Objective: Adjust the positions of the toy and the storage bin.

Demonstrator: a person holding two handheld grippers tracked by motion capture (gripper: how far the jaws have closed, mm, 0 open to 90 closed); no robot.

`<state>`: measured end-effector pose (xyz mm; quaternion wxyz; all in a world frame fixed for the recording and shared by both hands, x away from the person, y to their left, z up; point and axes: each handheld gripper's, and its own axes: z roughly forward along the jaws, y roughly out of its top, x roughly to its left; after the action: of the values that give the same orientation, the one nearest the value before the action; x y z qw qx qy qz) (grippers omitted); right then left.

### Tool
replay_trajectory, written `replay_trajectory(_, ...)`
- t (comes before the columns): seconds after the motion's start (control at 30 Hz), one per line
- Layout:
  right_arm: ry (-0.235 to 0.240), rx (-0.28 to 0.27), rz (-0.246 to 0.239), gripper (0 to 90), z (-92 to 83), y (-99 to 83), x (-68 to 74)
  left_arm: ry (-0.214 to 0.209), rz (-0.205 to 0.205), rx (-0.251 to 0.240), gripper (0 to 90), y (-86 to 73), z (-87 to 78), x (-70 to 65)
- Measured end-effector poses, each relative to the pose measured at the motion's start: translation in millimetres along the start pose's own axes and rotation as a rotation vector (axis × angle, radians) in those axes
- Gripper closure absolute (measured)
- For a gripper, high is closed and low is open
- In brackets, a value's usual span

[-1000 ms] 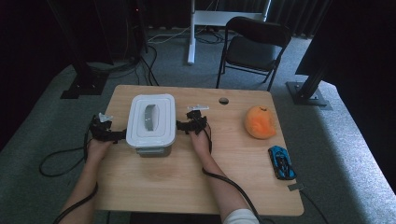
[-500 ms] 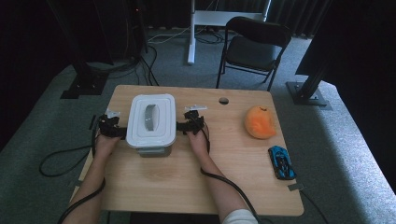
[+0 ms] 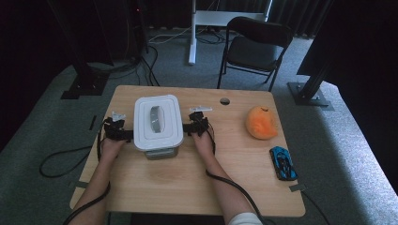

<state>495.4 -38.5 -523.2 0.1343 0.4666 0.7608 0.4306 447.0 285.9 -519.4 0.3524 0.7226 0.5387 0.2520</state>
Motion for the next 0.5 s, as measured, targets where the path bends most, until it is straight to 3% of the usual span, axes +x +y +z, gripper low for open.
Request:
replay_trajectory(0.2, -0.004, 0.005, -0.016, 19.1, -5.9, -1.2, -3.5, -0.006, 0.016, 0.009, 0.3, 1.4, 0.2, -11.1)
replay_trajectory(0.5, 0.010, 0.011, -0.023, 19.2, -20.8, -8.4, -20.5, -0.018, 0.059, 0.015, 0.2, 4.2, 1.0, -32.0)
